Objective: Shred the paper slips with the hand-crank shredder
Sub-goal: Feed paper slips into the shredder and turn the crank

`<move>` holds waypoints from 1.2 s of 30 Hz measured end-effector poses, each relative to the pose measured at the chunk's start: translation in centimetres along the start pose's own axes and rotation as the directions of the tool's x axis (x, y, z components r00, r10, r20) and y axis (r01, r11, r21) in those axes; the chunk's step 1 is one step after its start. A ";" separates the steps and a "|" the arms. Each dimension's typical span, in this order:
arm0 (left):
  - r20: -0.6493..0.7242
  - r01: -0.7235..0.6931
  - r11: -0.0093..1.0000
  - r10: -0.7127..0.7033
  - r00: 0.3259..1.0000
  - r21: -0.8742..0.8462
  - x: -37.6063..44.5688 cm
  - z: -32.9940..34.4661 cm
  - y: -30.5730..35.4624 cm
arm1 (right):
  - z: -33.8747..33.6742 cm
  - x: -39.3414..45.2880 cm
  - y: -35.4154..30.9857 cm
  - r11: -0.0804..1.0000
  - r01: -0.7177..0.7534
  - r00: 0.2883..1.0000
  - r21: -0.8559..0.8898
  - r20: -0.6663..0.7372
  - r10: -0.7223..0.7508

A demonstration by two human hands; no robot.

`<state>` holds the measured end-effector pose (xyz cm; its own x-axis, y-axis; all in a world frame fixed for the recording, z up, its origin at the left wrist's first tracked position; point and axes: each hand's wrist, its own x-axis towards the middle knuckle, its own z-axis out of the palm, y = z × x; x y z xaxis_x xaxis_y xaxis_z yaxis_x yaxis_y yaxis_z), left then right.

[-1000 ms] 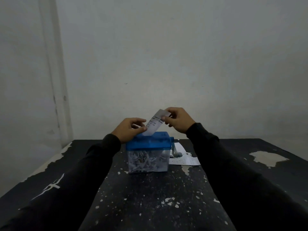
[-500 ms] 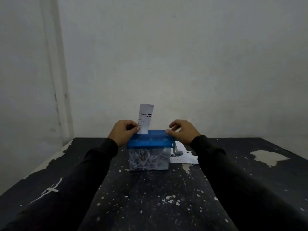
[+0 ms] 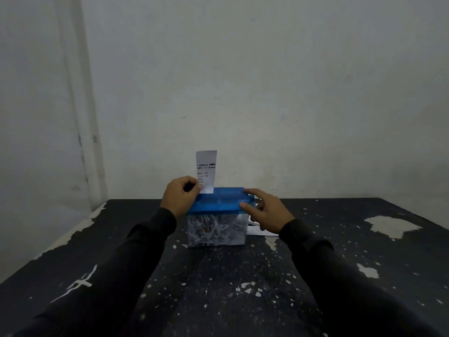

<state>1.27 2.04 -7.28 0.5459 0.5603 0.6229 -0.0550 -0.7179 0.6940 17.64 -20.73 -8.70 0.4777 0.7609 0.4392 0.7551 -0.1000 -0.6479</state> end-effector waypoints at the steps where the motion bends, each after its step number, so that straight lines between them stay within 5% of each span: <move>1: -0.007 0.003 1.000 -0.002 1.000 0.011 0.0 0.0 -0.1 | -0.1 0.2 -0.1 1.000 0.000 1.000 -0.022 -0.002 0.000; 8: -0.021 -0.018 0.996 0.019 1.000 0.082 -0.5 1.1 0.1 | -2.1 1.6 -1.8 0.990 -0.135 0.982 -0.042 0.126 0.140; 14: 0.018 -0.057 0.991 0.055 0.998 0.121 -0.3 0.7 0.3 | -5.9 0.7 -1.1 0.839 -0.328 0.912 0.435 0.377 0.161; 19: 0.027 -0.059 0.991 0.056 0.998 0.121 -0.3 0.5 0.1 | -5.7 2.0 -1.3 0.869 -0.208 0.965 0.449 0.240 0.106; 28: 0.029 -0.052 0.993 0.050 0.998 0.102 -0.3 0.7 0.0 | -1.5 6.9 -0.1 0.886 -0.301 0.922 0.352 -0.131 0.365; 36: 0.015 -0.039 0.996 0.038 0.999 0.081 -0.6 0.8 0.2 | 2.3 2.8 3.3 0.880 -0.455 0.885 0.138 -0.042 0.464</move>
<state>1.58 1.22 -7.76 0.5558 0.5264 0.6434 -0.0083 -0.7705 0.6374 20.43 -17.51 -11.02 0.7921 0.5996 0.1140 0.3849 -0.3459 -0.8557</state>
